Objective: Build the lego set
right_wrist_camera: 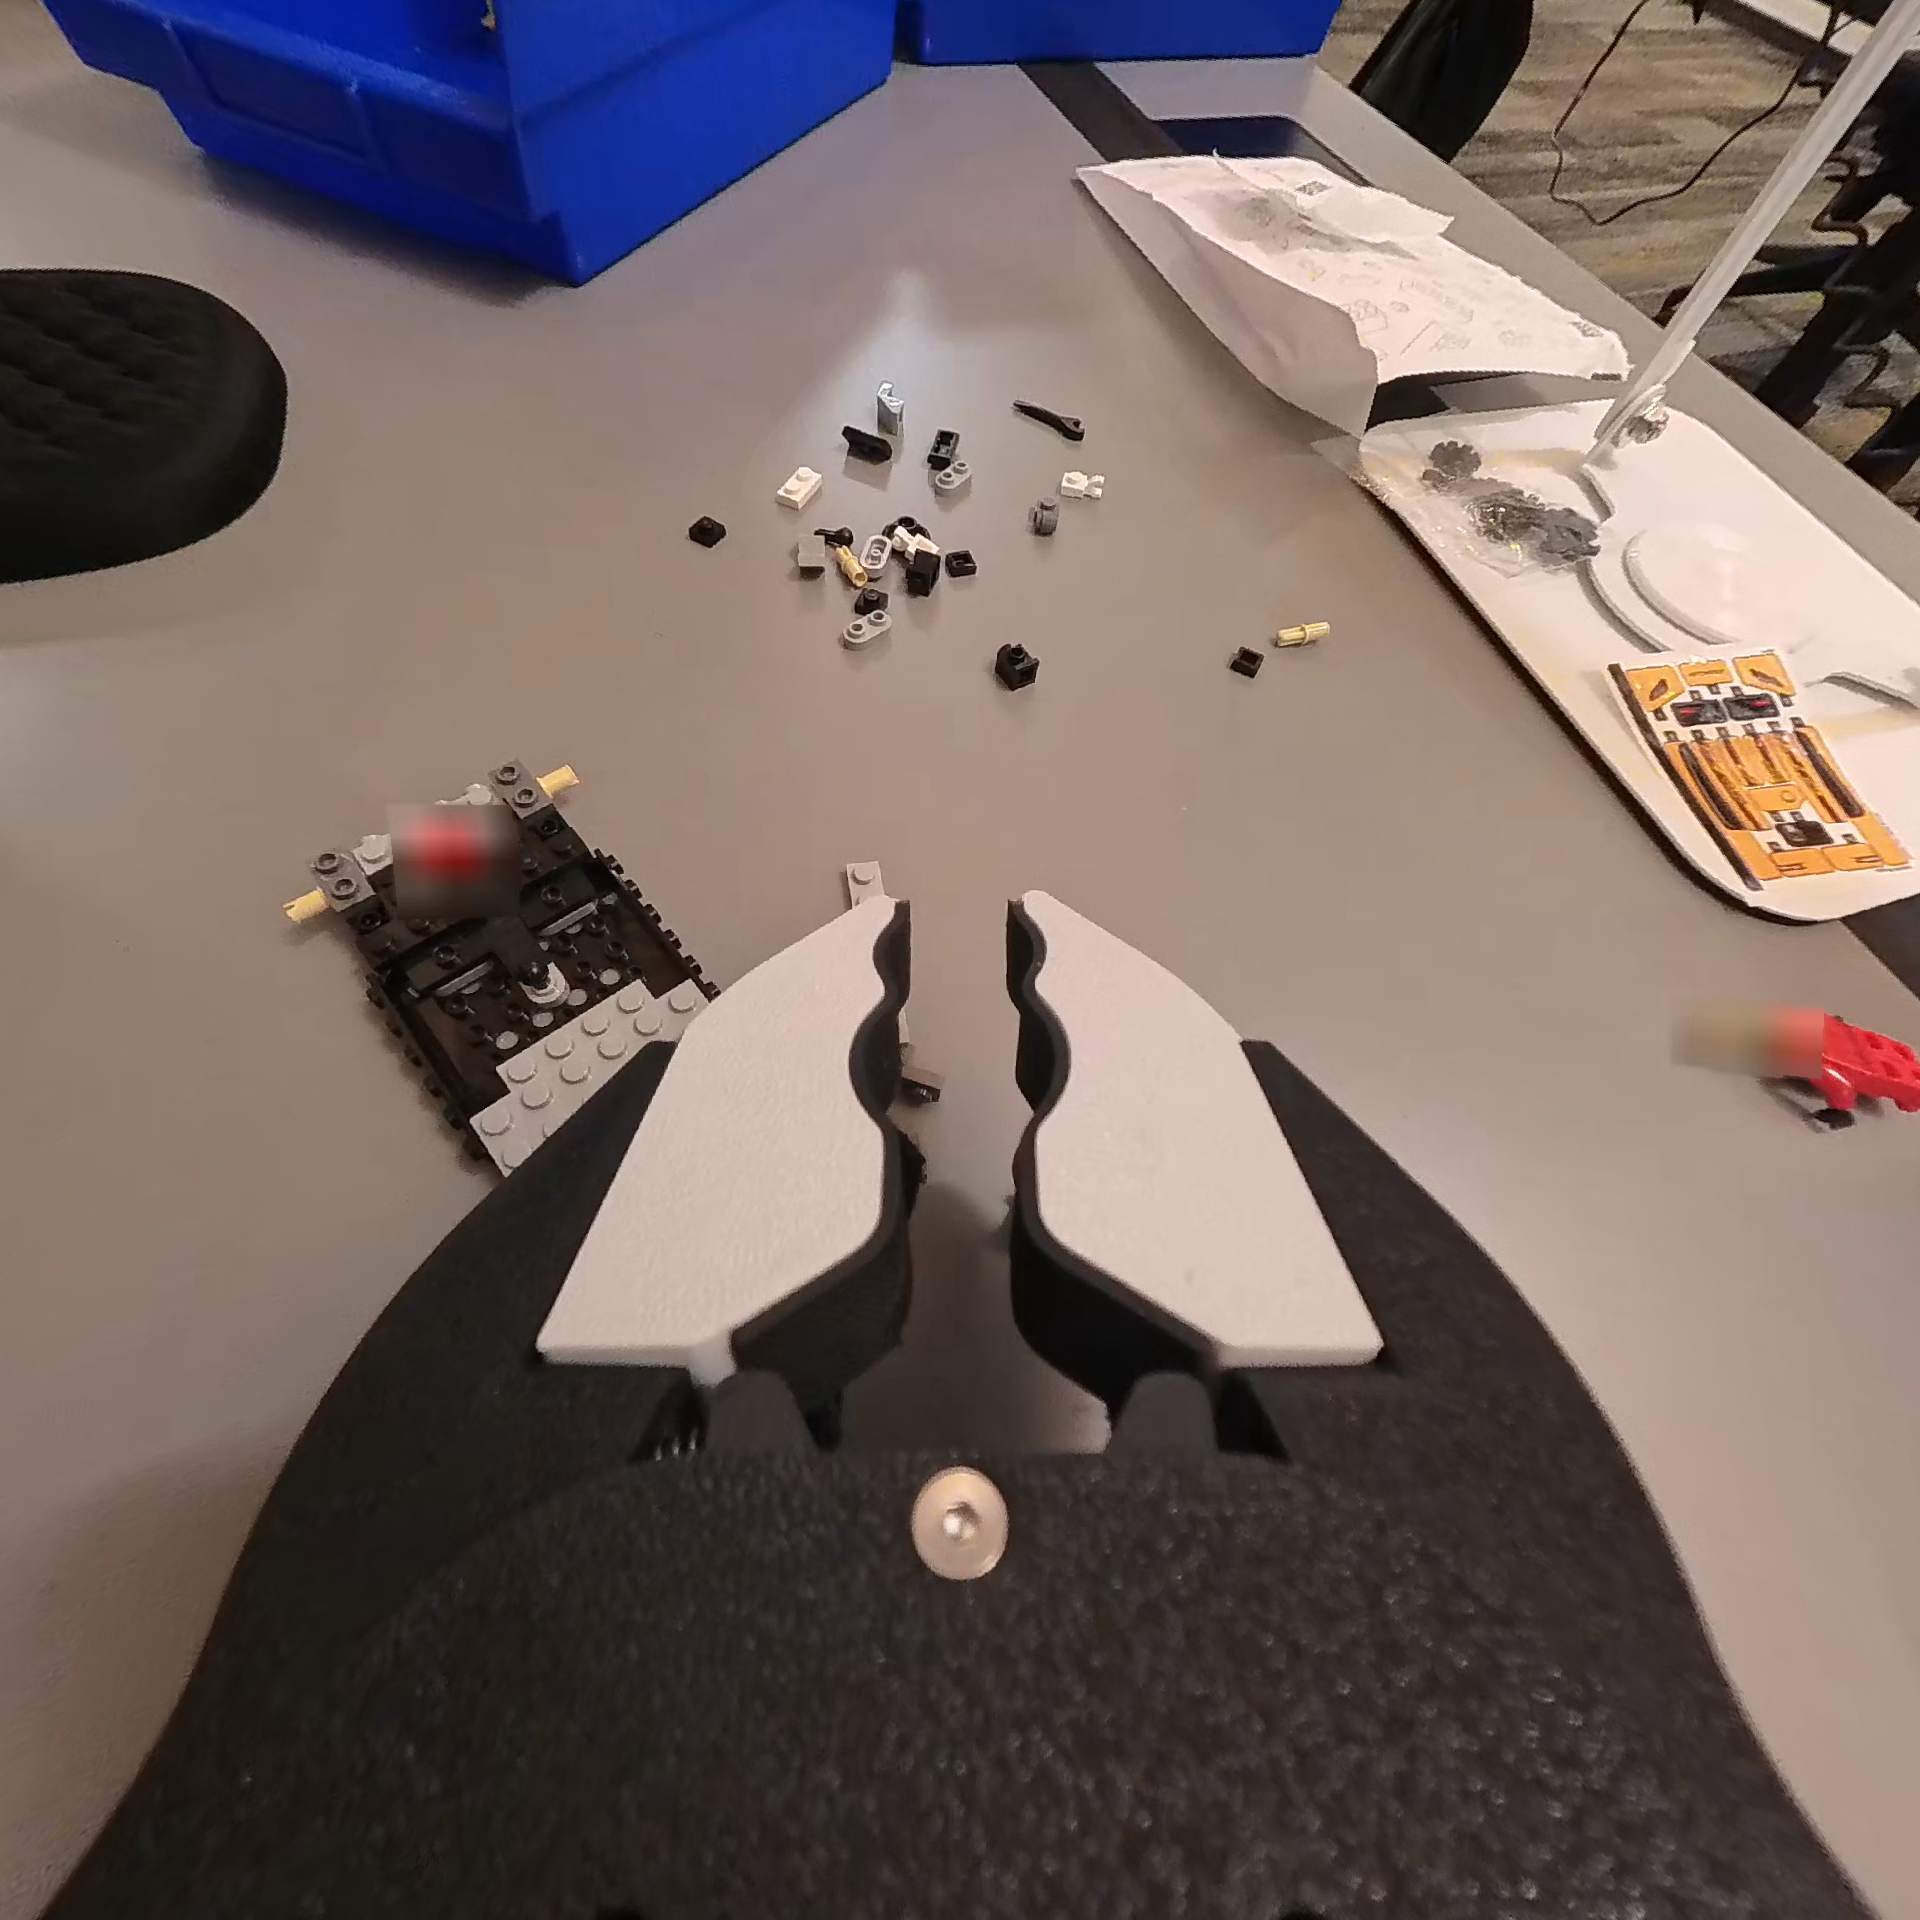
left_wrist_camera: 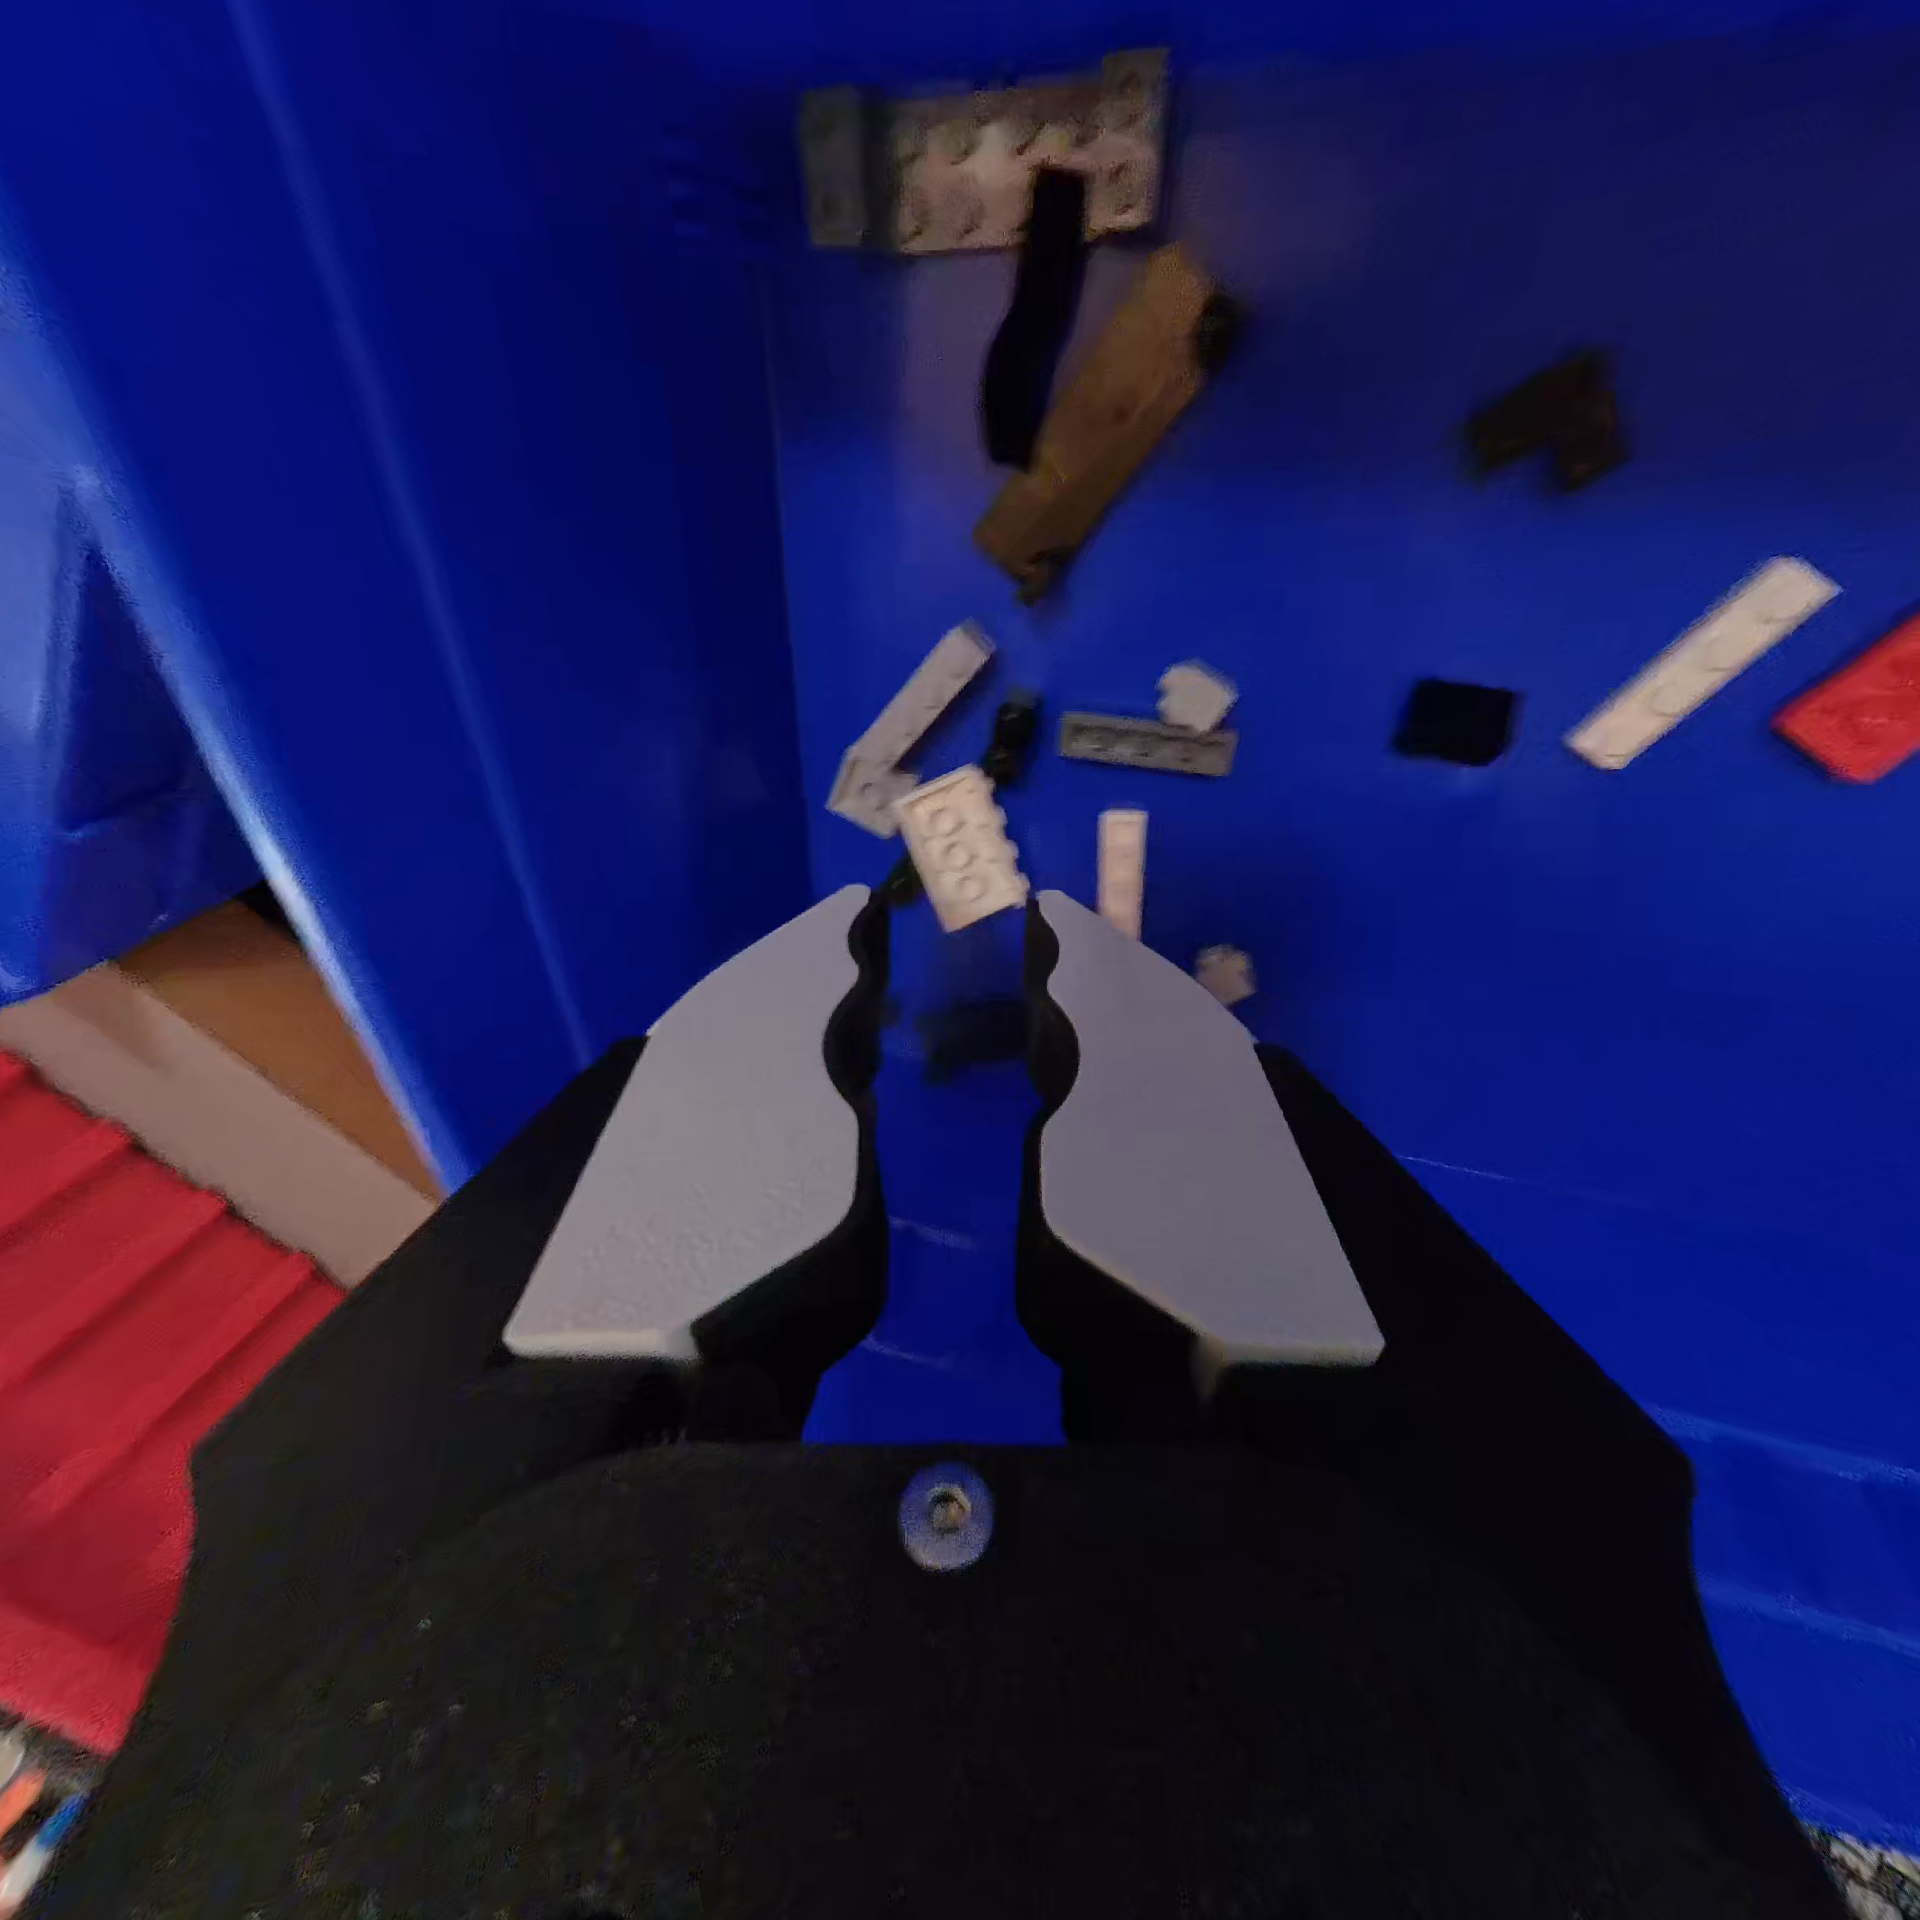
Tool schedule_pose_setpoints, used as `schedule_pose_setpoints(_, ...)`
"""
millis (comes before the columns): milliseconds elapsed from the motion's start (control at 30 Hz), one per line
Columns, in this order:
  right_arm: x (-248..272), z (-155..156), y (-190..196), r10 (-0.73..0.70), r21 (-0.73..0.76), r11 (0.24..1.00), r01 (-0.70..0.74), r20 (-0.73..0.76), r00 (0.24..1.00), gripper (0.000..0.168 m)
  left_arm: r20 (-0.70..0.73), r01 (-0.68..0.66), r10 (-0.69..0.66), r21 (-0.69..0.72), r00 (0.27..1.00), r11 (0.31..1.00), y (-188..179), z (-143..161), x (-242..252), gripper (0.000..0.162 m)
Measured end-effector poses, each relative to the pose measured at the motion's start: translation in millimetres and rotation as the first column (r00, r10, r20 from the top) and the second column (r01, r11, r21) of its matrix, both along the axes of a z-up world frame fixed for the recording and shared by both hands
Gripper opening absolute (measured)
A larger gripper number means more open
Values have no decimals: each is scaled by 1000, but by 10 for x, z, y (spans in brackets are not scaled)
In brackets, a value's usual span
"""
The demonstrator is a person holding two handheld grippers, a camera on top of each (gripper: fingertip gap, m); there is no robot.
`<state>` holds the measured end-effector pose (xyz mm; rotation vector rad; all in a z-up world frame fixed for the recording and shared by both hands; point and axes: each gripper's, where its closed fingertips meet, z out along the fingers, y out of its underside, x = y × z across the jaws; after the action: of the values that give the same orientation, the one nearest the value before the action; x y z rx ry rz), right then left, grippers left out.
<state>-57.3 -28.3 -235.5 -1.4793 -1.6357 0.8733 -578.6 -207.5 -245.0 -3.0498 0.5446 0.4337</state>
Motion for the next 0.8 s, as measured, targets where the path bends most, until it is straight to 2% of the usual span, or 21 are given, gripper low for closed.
schedule_pose_setpoints(133, 2, 3, 1, 1, -1, 1000, -1, -2, 1000, 17, 178, 99, -101, 19, 979, 995, 27, -54, 508, 20)
schedule_pose_setpoints(300, 3, -1, -3, 3, -1, 1000, -3, -2, 1000, 17, 301, 224, -220, 21, 928, 974, -8, -188, 1029, 23)
schedule_pose_setpoints(467, -2, -5, -10, 5, 0, 1000, -5, 0, 1000, 16, 298, 269, -254, -8, 920, 963, -15, -343, 1152, 22)
schedule_pose_setpoints(533, -3, -2, -12, 5, 2, 1000, -5, -1, 1000, 16, 273, 260, -249, -4, 929, 966, 23, -344, 1108, 8)
schedule_pose_setpoints(567, -3, 1, -11, 4, 2, 1000, -4, -2, 1000, 16, 248, 246, -236, -9, 940, 969, 37, -334, 1054, 8)
schedule_pose_setpoints(800, -7, -4, -17, 8, 1, 1000, -8, -1, 1000, 16, 234, 157, -168, 63, 958, 986, 91, -32, 832, 8)
